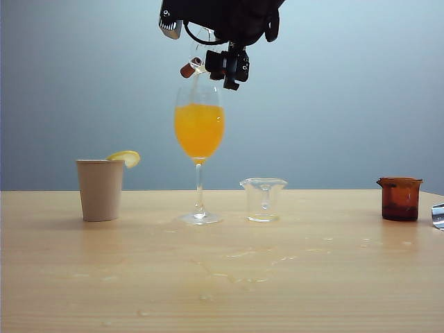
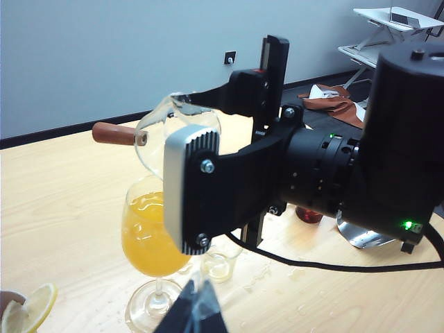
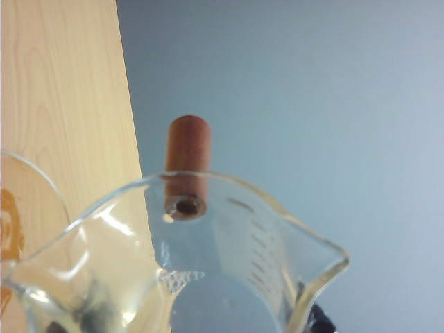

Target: Pick up the third measuring cup from the left, pour the pineapple juice inside into the goblet, and finally put the measuring cup back in its original place.

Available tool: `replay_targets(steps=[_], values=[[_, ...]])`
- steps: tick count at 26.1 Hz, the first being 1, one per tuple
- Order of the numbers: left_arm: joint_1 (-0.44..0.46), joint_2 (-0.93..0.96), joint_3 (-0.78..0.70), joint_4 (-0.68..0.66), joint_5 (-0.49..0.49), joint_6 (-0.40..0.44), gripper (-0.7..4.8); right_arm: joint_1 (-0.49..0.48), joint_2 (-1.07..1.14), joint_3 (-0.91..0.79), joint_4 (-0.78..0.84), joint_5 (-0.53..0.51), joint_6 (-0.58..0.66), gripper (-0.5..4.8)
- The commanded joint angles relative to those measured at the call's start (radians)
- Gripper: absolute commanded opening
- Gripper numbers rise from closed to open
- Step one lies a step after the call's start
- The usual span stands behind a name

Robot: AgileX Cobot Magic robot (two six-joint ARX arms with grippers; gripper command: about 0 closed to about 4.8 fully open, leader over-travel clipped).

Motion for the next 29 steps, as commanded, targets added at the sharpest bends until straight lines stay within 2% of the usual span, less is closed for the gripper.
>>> replay_targets(steps=[1, 16, 25, 29], values=[[-0.001, -0.003, 0.007, 0.009, -0.001, 0.000, -0.05, 0.003, -0.007, 0.008, 0.027, -0.001, -0.007, 2.69], [-0.001, -0.003, 0.007, 0.009, -0.001, 0.000, -0.05, 0.003, -0.007, 0.008, 0.027, -0.001, -0.079, 2.69], [0.000, -0.003, 0.007, 0.009, -0.001, 0.000, -0.05, 0.003, -0.007, 0.008, 0.027, -0.001, -0.083, 2.69], [0.000, -0.003, 0.007, 0.009, -0.001, 0.000, -0.05, 0.003, -0.007, 0.008, 0.027, -0.001, -0.134, 2.69]])
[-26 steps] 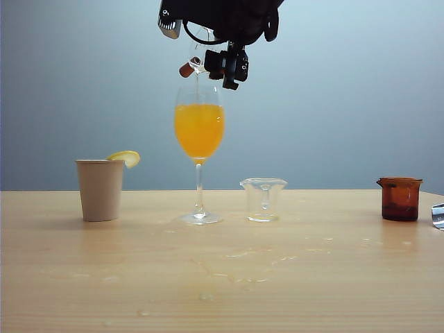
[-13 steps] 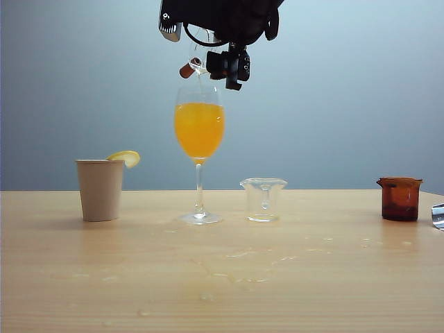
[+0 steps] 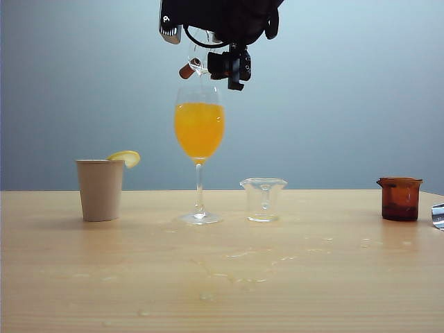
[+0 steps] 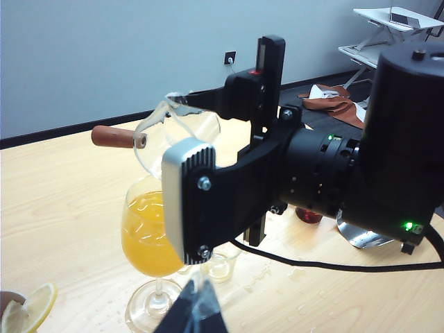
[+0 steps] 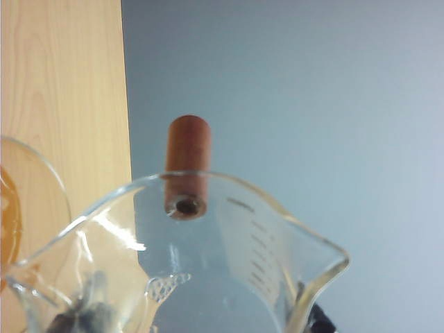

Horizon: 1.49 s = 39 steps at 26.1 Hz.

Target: Pick up the third measuring cup from the left, pour the pineapple juice inside into the goblet, and finally put the measuring cup back in its original place.

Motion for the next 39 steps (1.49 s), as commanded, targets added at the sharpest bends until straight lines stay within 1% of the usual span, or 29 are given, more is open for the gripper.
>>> replay_targets(steps=[1, 3, 7, 11, 19, 39], values=[[0.000, -0.003, 0.007, 0.009, -0.001, 0.000, -0.05, 0.002, -0.007, 0.008, 0.026, -0.001, -0.039, 2.69], [-0.001, -0.003, 0.007, 0.009, -0.001, 0.000, -0.05, 0.002, -0.007, 0.008, 0.025, 0.000, -0.049, 2.70], [-0.001, -0.003, 0.007, 0.008, -0.001, 0.000, -0.05, 0.002, -0.007, 0.008, 0.025, 0.000, -0.109, 2.74], [-0.001, -0.003, 0.007, 0.009, -0.001, 0.000, -0.05, 0.002, -0.007, 0.008, 0.026, 0.000, -0.116, 2.74], [0.000, -0.003, 0.007, 0.009, -0.001, 0.000, -0.05, 0.002, -0.007, 0.008, 0.025, -0.001, -0.192, 2.74], [0.000, -0.003, 0.007, 0.009, 0.002, 0.000, -0.05, 0.003, -0.007, 0.008, 0.041, -0.002, -0.193, 2.73]])
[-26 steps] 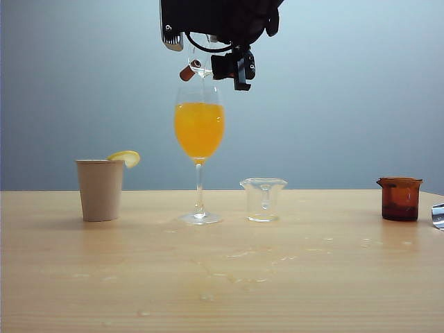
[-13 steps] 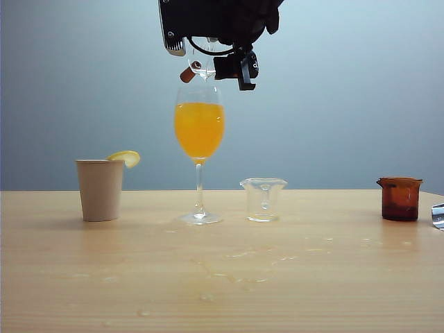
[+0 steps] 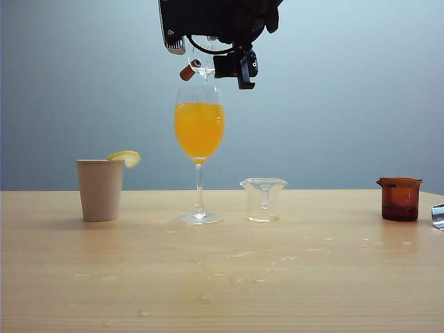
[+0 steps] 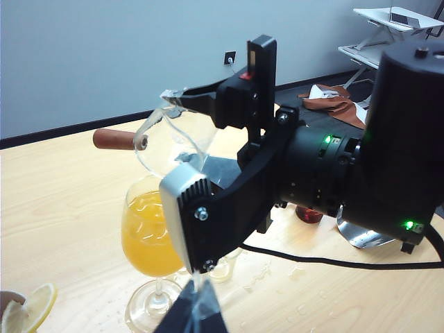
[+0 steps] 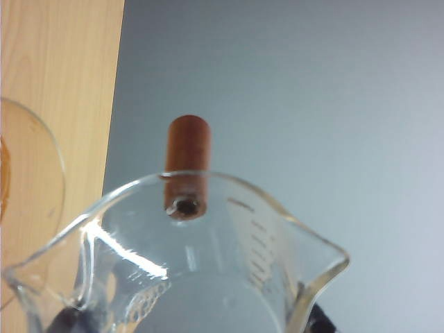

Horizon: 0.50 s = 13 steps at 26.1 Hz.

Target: Pick up the third measuring cup from the left, pour the pineapple juice inside into the goblet, and finally put the measuring cup back in its original place.

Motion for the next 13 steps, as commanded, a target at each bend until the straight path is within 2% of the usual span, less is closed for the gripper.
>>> replay_targets(steps=[1, 7, 10, 13], values=[[0.000, -0.003, 0.007, 0.009, 0.001, 0.000, -0.06, 0.003, -0.006, 0.008, 0.029, -0.004, 0.012, 2.73], [0.000, -0.003, 0.007, 0.009, 0.001, 0.000, -0.05, 0.003, -0.006, 0.008, 0.028, -0.005, 0.163, 2.69], [0.000, -0.003, 0.007, 0.009, 0.001, 0.000, -0.05, 0.003, -0.007, 0.008, 0.028, -0.005, 0.341, 2.69], [0.000, -0.003, 0.007, 0.009, 0.001, 0.001, -0.05, 0.003, -0.008, 0.008, 0.029, -0.006, 0.570, 2.69]])
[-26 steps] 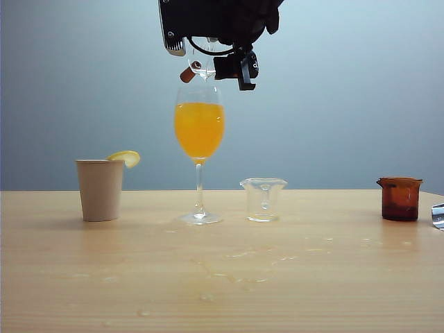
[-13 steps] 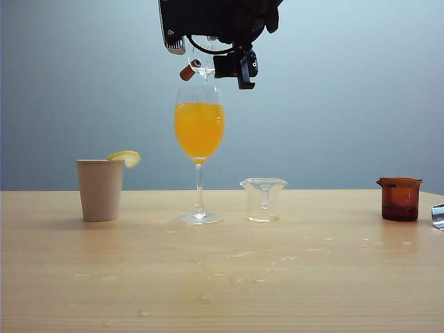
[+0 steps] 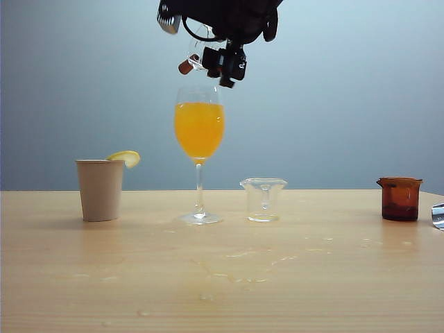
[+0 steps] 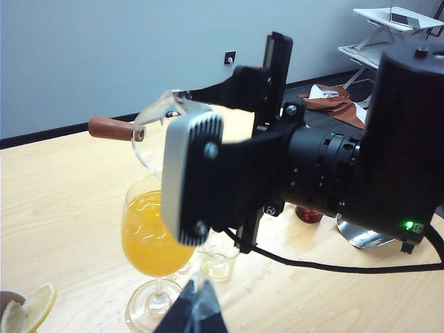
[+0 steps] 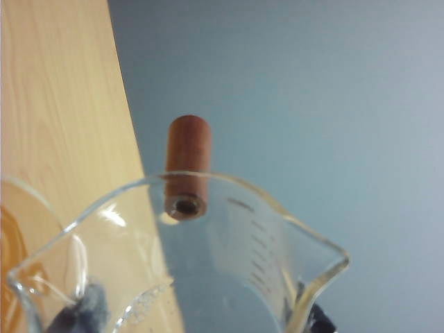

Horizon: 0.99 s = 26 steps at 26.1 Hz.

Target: Pick up the third measuring cup from the left, pour the pineapple juice inside into the goblet, and finally put the measuring cup back in its original place.

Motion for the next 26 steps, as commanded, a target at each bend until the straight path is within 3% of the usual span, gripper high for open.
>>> replay_targets(steps=[1, 4, 7, 20, 23, 26], values=[[0.000, -0.003, 0.007, 0.009, 0.001, 0.000, -0.05, 0.002, -0.010, 0.008, 0.029, -0.006, 0.246, 2.69], [0.000, -0.003, 0.007, 0.009, 0.001, 0.001, -0.05, 0.000, -0.017, 0.008, 0.031, -0.055, 0.426, 2.69], [0.000, -0.003, 0.007, 0.009, 0.001, 0.001, -0.05, -0.006, -0.024, 0.008, 0.028, -0.071, 0.521, 2.70], [0.000, -0.003, 0.007, 0.010, 0.001, 0.000, -0.05, -0.141, -0.117, 0.006, -0.036, -0.131, 0.827, 2.75], [0.000, -0.003, 0.007, 0.010, 0.001, 0.000, -0.05, -0.183, -0.141, 0.005, -0.054, -0.135, 0.882, 3.28], [0.000, -0.003, 0.007, 0.010, 0.001, 0.000, -0.05, -0.232, -0.153, -0.007, -0.068, -0.156, 0.929, 3.33]])
